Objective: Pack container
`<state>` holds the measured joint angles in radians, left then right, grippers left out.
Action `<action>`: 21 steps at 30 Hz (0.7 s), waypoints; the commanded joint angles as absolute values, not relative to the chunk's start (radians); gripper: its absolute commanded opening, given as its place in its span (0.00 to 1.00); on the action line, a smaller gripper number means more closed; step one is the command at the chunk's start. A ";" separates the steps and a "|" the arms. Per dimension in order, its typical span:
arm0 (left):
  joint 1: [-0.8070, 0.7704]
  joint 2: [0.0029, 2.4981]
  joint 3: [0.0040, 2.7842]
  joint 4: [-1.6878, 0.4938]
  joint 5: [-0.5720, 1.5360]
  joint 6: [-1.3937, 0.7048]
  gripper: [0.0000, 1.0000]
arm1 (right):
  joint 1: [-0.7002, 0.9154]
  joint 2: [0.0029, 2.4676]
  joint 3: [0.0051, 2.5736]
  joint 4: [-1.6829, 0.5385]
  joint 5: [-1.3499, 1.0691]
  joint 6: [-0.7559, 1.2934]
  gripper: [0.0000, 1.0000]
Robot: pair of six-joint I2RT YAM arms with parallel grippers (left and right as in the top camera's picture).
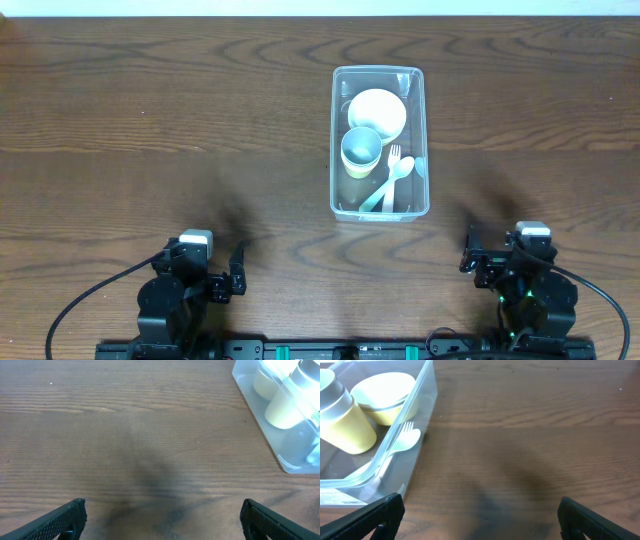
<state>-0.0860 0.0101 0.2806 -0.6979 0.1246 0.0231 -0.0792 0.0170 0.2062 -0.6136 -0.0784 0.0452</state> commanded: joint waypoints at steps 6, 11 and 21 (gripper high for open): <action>-0.081 0.002 0.279 -0.694 0.128 0.018 0.98 | -0.071 0.010 0.152 -0.585 -0.086 0.074 0.99; -0.081 0.002 0.279 -0.694 0.128 0.018 0.98 | -0.071 0.011 0.152 -0.587 -0.086 0.073 0.99; -0.081 0.002 0.279 -0.694 0.128 0.018 0.98 | -0.071 0.011 0.152 -0.587 -0.086 0.073 0.99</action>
<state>-0.0860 0.0101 0.2806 -0.6983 0.1246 0.0231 -0.0792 0.0170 0.1551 -0.5858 -0.0795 0.0597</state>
